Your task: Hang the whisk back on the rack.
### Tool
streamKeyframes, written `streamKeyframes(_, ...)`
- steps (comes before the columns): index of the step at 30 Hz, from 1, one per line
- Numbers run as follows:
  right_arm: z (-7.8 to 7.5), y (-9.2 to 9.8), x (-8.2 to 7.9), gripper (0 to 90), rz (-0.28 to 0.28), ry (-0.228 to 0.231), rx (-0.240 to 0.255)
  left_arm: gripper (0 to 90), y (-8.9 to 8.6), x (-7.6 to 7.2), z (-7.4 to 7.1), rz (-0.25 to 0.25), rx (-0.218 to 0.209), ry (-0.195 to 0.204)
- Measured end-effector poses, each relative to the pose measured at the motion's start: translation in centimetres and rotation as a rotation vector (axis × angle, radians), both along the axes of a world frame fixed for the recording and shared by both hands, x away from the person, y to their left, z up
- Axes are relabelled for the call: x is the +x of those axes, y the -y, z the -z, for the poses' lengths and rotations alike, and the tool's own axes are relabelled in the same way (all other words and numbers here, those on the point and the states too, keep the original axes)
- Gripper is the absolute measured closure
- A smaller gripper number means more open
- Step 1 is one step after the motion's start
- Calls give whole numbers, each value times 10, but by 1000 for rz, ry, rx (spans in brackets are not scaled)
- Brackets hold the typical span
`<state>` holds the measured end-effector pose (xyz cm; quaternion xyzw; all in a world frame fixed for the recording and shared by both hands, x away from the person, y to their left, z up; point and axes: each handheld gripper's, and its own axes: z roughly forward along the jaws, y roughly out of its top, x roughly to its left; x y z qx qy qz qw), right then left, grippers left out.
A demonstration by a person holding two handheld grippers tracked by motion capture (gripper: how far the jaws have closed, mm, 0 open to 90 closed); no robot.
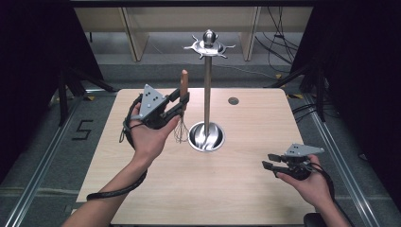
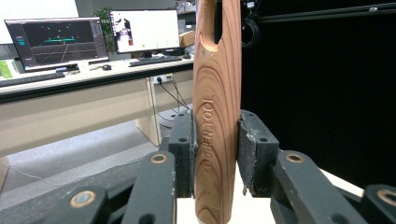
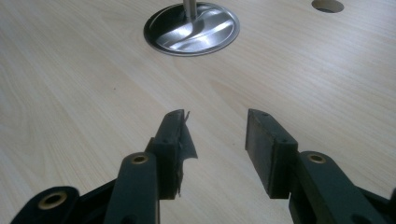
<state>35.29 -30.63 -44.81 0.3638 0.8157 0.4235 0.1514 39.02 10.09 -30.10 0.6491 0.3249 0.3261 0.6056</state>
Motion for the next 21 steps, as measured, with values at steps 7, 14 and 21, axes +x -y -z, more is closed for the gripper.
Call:
streamKeyframes(7,-1,1,0,584,-6,-8,-12,688,4,1,-4,-10,2,8)
streamKeyframes(14,0,1,0,583,-6,-7,-13,688,10,2,-9,-23,5,24)
streamKeyframes(21,0,1,0,583,-6,-8,-13,687,14,4,-13,-31,7,33)
